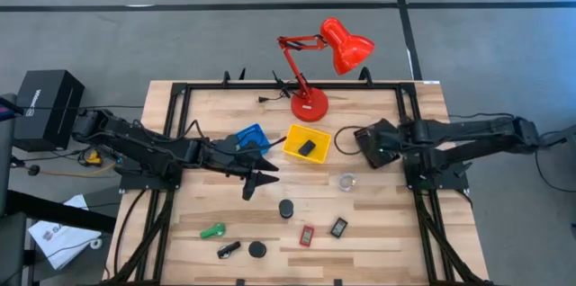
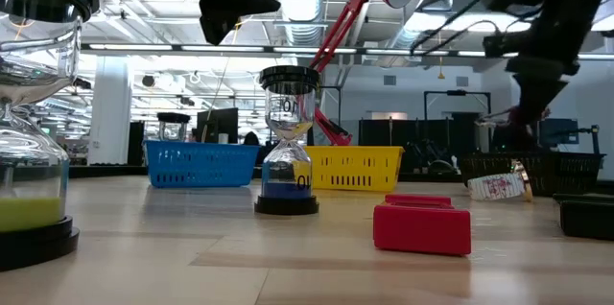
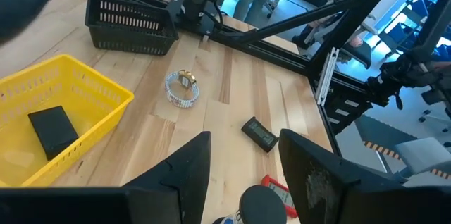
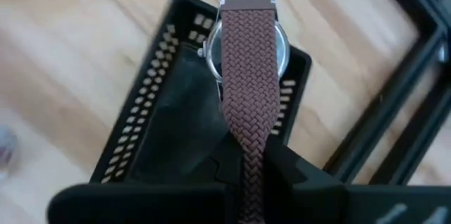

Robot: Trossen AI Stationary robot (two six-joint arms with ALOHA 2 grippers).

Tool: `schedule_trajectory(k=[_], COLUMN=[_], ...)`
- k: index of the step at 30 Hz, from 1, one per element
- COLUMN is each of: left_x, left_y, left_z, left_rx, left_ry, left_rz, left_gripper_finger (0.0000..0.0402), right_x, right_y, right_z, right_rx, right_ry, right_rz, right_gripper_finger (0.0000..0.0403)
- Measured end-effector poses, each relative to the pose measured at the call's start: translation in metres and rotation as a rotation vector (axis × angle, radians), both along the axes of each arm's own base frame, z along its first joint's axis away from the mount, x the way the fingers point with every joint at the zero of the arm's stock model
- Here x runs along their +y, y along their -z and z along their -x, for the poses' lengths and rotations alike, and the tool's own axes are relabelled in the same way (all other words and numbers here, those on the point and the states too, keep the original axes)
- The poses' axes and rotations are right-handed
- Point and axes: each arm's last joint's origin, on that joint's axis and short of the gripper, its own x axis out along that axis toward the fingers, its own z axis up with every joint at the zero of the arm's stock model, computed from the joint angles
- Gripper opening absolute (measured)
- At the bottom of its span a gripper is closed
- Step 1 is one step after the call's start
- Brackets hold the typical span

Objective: Pick & Place Office items
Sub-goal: Put the brown wrist watch into the black bin, then put the blue hourglass into the blue bin

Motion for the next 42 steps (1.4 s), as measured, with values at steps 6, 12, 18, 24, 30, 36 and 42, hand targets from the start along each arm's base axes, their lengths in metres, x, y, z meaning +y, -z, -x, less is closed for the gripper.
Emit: schedule_trajectory(k=[6,12,18,24,30,36,42], left_x=[0.000,0.000,0.000,0.000,0.000,0.000,0.000], left_y=[-0.001,-0.001,-0.002,-0.003,-0.003,-0.003,-0.004], left_z=[0.000,-0.001,-0.001,-0.001,-0.001,-0.001,-0.001], left_rx=[-0.009,-0.015,-0.022,-0.030,-0.035,-0.038,-0.044], left_ry=[0.001,0.001,0.003,0.003,0.004,0.004,0.003], left_rz=[-0.001,0.000,-0.005,-0.004,-0.003,-0.003,0.000], left_gripper_finger=[0.0163,0.0163,0.0163,0.0163,0.0163,0.0163,0.0163], right_x=[-0.011,-0.017,-0.019,-0.020,-0.016,-0.005,0.017], right_y=[0.012,0.028,0.043,0.055,0.050,0.029,0.000], right_z=[-0.009,-0.021,-0.030,-0.036,-0.041,-0.045,-0.044], right_rx=[-0.011,0.064,0.184,0.268,0.286,0.239,0.086], right_ry=[0.246,0.293,0.222,0.179,0.131,0.073,-0.062], right_rz=[-0.039,-0.103,-0.107,-0.120,-0.154,-0.142,-0.129], right_gripper_finger=[0.0029,0.0053,0.0088,0.0140,0.0188,0.0211,0.0219])
